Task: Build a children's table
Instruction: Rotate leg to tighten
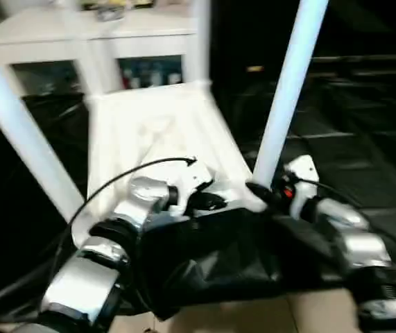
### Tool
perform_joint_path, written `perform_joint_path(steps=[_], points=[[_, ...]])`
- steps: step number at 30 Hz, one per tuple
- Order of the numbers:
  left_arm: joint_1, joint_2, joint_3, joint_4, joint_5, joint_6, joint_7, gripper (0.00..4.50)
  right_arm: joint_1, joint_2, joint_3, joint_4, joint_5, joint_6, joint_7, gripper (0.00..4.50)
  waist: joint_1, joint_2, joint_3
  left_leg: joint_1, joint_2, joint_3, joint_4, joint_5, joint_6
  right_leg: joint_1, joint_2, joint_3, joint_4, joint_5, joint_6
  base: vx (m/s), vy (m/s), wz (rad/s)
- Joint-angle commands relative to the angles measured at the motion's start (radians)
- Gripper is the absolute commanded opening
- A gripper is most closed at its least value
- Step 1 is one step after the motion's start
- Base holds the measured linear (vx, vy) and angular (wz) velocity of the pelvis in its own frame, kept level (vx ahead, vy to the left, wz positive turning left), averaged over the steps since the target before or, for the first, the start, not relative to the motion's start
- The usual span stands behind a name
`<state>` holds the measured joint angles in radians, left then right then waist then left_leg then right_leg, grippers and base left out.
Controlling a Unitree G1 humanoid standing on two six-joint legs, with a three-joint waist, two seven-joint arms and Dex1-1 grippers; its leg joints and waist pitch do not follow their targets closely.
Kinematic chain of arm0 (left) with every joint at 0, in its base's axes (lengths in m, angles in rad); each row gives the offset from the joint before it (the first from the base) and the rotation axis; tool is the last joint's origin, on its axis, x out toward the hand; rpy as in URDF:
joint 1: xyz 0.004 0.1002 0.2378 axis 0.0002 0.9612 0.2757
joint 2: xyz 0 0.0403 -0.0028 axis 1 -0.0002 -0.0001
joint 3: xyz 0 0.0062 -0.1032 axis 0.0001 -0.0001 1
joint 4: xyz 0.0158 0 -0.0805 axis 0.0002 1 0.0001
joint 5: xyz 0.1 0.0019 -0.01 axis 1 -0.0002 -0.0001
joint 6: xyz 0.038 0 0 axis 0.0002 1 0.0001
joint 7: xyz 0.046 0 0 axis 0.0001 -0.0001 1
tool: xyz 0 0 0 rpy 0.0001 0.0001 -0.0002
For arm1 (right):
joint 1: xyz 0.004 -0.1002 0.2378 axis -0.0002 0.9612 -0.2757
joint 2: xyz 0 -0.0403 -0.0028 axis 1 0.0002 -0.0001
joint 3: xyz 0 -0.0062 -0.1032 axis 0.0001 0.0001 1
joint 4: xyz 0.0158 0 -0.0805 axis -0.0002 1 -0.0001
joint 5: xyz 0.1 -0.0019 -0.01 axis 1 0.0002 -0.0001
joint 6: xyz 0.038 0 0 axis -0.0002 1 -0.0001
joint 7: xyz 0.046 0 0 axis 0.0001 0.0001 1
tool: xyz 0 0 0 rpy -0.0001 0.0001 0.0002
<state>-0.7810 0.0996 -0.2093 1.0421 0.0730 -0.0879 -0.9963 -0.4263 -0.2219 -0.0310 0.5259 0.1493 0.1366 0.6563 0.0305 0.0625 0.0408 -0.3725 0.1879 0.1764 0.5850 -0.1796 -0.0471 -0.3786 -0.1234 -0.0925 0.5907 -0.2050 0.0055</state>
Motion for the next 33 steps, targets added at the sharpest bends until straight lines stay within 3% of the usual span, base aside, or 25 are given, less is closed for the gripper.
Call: perform_joint_path(steps=[1, 4, 5, 10, 11, 14, 17, 21, 22, 25, 28, 29, 30, 33], points=[[-0.005, -0.110, -0.038, -0.035, -0.007, -0.013, -0.017, 0.00, -0.005, 0.107, 0.109, 0.069, -0.034, 0.031, -0.024, 2.00, -0.003, -0.007, -0.039, 0.005, 0.032, -0.028, -0.095, -0.466, -0.020, 0.027, -0.039, 0.030, -0.105, -0.492, -0.131, 0.000, 0.000, 0.00], [-0.010, -0.118, -0.036, -0.029, -0.004, -0.018, -0.008, 0.00, -0.013, 0.132, 0.111, 0.068, -0.025, 0.014, -0.007, 2.00, -0.006, -0.007, -0.040, 0.012, 0.033, -0.028, -0.095, -0.490, -0.013, 0.023, -0.040, 0.031, -0.108, -0.485, -0.137, 0.000, 0.000, 0.00], [-0.010, -0.117, -0.036, -0.029, -0.003, -0.021, -0.010, 0.00, -0.014, 0.134, 0.111, 0.063, -0.018, 0.014, 0.010, 2.55, -0.006, -0.006, -0.041, 0.013, 0.034, -0.027, -0.097, -0.489, -0.010, 0.023, -0.039, 0.032, -0.107, -0.464, -0.144, 0.000, 0.000, 0.00], [-0.013, -0.072, -0.033, -0.028, 0.002, -0.042, -0.042, 0.00, 0.005, 0.056, 0.138, 0.000, 0.012, 0.034, 0.184, 2.91, 0.002, -0.010, -0.045, 0.011, 0.036, -0.018, -0.096, -0.428, 0.020, 0.030, -0.038, 0.037, -0.098, -0.334, -0.191, 0.000, 0.000, 0.00], [-0.014, -0.055, -0.033, -0.025, 0.003, -0.051, -0.056, 0.00, 0.014, 0.018, 0.147, -0.019, 0.015, 0.033, 0.248, 2.91, 0.005, -0.015, -0.048, 0.009, 0.036, -0.015, -0.094, -0.400, 0.032, 0.034, -0.038, 0.038, -0.096, -0.310, -0.197, 0.000, 0.000, 0.00], [-0.013, -0.029, -0.035, -0.023, 0.003, -0.064, -0.092, 0.00, 0.028, -0.036, 0.154, -0.046, 0.025, 0.032, 0.336, 2.91, 0.021, -0.015, -0.052, 0.010, 0.040, -0.005, -0.086, -0.329, 0.065, 0.034, -0.038, 0.040, -0.089, -0.238, -0.227, 0.000, 0.000, 0.00], [-0.013, 0.012, -0.041, -0.019, 0.006, -0.076, -0.153, 0.00, 0.038, -0.118, 0.155, -0.072, 0.045, 0.050, 0.447, 2.91, 0.035, -0.018, -0.058, 0.007, 0.041, -0.001, -0.078, -0.264, 0.090, 0.038, -0.039, 0.039, -0.082, -0.207, -0.233, 0.000, 0.000, 0.00], [-0.006, 0.063, -0.043, -0.026, -0.007, -0.091, -0.273, 0.00, 0.050, -0.207, 0.156, -0.092, 0.056, 0.059, 0.566, 2.91, 0.050, -0.015, -0.064, 0.006, 0.044, 0.002, -0.069, -0.178, 0.125, 0.039, -0.037, 0.037, -0.066, -0.078, -0.269, 0.000, 0.000, 0.00], [-0.005, 0.076, -0.040, -0.027, -0.016, -0.092, -0.322, 0.00, 0.047, -0.230, 0.147, -0.089, 0.060, 0.069, 0.595, 2.91, 0.056, -0.007, -0.065, 0.006, 0.044, 0.001, -0.068, -0.161, 0.128, 0.041, -0.036, 0.035, -0.063, -0.047, -0.279, 0.000, 0.000, 0.00], [-0.004, 0.090, -0.035, -0.032, -0.030, -0.087, -0.373, 0.00, 0.043, -0.249, 0.137, -0.088, 0.065, 0.081, 0.614, 2.91, 0.063, -0.007, -0.068, 0.009, 0.045, 0.001, -0.066, -0.149, 0.130, 0.040, -0.034, 0.035, -0.054, -0.002, -0.299, 0.000, 0.000, 0.00], [-0.009, 0.110, -0.032, -0.027, -0.031, -0.091, -0.401, 0.00, 0.038, -0.263, 0.134, -0.088, 0.080, 0.099, 0.643, 2.91, 0.065, -0.007, -0.068, 0.011, 0.046, 0.002, -0.066, -0.150, 0.129, 0.039, -0.035, 0.034, -0.053, 0.009, -0.306, 0.000, 0.000, 0.00], [-0.010, 0.115, -0.030, -0.024, -0.030, -0.095, -0.401, 0.00, 0.037, -0.265, 0.138, -0.087, 0.085, 0.102, 0.653, 2.67, 0.066, -0.007, -0.069, 0.012, 0.046, 0.004, -0.066, -0.160, 0.127, 0.039, -0.036, 0.034, -0.053, -0.001, -0.305, 0.000, 0.000, 0.00], [-0.010, 0.116, -0.030, -0.024, -0.030, -0.095, -0.401, 0.00, 0.037, -0.265, 0.139, -0.087, 0.085, 0.103, 0.654, 2.67, 0.068, -0.016, -0.067, 0.011, 0.047, 0.005, -0.067, -0.170, 0.125, 0.040, -0.037, 0.034, -0.054, -0.027, -0.301, 0.000, 0.000, 0.00], [-0.004, 0.124, -0.024, -0.027, -0.036, -0.096, -0.415, 0.00, 0.034, -0.252, 0.148, -0.089, 0.099, 0.113, 0.677, 2.54, 0.071, -0.015, -0.065, 0.011, 0.048, 0.006, -0.070, -0.185, 0.113, 0.039, -0.040, 0.035, -0.059, -0.077, -0.286, 0.000, 0.000, 0.00]])
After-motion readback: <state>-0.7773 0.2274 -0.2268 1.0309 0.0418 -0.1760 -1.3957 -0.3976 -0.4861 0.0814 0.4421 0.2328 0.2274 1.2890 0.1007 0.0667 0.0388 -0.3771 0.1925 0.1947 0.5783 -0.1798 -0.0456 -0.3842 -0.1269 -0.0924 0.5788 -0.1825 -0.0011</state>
